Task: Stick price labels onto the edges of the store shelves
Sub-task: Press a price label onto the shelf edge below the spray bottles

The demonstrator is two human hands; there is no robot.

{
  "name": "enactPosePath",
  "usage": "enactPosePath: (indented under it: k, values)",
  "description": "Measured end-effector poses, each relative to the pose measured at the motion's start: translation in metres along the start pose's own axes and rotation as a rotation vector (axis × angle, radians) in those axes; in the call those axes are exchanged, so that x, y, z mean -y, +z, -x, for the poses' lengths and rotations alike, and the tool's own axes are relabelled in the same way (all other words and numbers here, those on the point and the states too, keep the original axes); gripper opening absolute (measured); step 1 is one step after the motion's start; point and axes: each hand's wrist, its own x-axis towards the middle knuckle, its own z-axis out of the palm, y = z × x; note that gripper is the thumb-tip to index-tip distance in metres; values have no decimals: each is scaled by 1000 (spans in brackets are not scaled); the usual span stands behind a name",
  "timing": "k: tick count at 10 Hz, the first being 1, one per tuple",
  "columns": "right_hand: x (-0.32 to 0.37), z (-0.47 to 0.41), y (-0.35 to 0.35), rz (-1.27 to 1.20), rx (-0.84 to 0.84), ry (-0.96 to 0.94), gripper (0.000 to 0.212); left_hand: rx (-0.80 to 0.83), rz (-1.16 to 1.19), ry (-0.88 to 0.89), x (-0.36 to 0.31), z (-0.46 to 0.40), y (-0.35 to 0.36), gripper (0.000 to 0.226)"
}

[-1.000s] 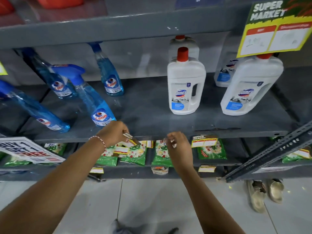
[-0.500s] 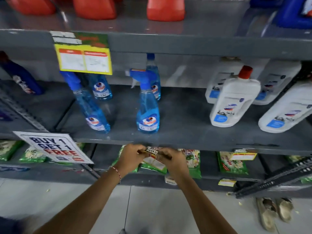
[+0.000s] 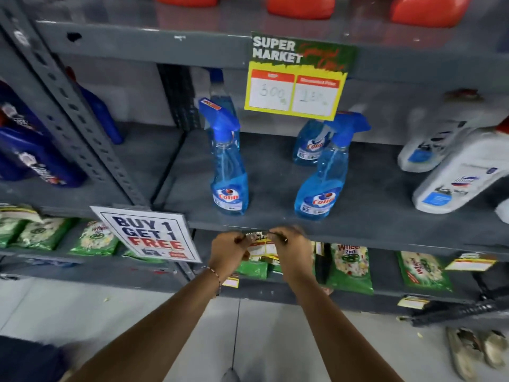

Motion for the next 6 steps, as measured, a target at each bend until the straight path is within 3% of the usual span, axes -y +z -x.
enactPosePath:
  k: [2, 4, 5, 6]
  values:
    - [3, 2, 2, 108, -121, 34, 15, -23, -38, 56, 0, -12, 0, 45]
    - [-2, 7, -21, 160, -235, 88, 10, -66, -258, 96, -4, -2, -10, 41]
    - [0, 16, -40, 87, -250, 72, 13, -55, -324, 229, -11, 12, -20, 44]
    - [16, 27, -68, 13, -294, 9, 28, 7, -216, 406, -34, 35, -25, 47]
